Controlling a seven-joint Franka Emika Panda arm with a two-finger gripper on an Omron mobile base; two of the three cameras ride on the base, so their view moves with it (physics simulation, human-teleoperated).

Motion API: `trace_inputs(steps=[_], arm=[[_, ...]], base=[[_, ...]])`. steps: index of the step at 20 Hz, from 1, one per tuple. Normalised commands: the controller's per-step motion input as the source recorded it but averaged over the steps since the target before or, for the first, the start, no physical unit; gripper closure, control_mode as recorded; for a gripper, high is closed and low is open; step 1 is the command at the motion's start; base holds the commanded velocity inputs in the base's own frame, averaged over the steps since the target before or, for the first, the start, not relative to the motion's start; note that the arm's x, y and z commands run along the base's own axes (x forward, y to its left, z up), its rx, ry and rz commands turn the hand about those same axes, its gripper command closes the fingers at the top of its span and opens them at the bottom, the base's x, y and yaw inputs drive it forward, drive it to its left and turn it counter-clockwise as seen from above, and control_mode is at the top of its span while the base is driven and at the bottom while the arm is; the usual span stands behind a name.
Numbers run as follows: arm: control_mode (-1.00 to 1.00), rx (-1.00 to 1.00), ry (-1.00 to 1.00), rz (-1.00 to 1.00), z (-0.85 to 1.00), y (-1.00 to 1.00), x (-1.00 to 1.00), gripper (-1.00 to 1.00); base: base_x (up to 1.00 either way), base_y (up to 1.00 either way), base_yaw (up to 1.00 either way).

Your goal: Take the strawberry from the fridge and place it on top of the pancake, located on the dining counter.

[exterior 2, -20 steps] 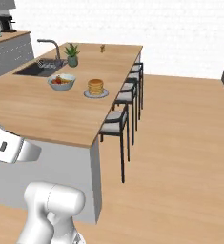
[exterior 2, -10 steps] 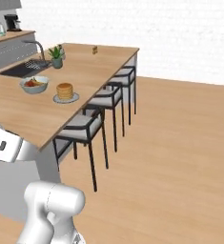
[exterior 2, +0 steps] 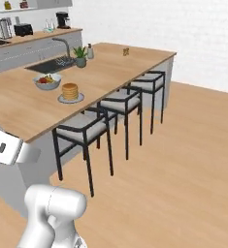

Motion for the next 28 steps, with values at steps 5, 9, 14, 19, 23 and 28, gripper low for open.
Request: trace_inputs(steps=[5,9,14,19,23,28], arm=[[1.0,0.0,0.0,0.0,0.0,0.0,0.0,1.0],[1.0,0.0,0.0,0.0,0.0,0.0,0.0,1.0],[1.0,0.0,0.0,0.0,0.0,0.0,0.0,1.0],[1.0,0.0,0.0,0.0,0.0,0.0,0.0,1.0],[1.0,0.0,0.0,0.0,0.0,0.0,0.0,1.0],[1.0,0.0,0.0,0.0,0.0,0.0,0.0,1.0]], base=[[0.25,-0.71,0.62],[0.47,-0.79,0.57],[0.51,-0.8,0.56],[0.5,-0.83,0.54],[0.32,-0.85,0.54],[0.27,-0.71,0.57]])
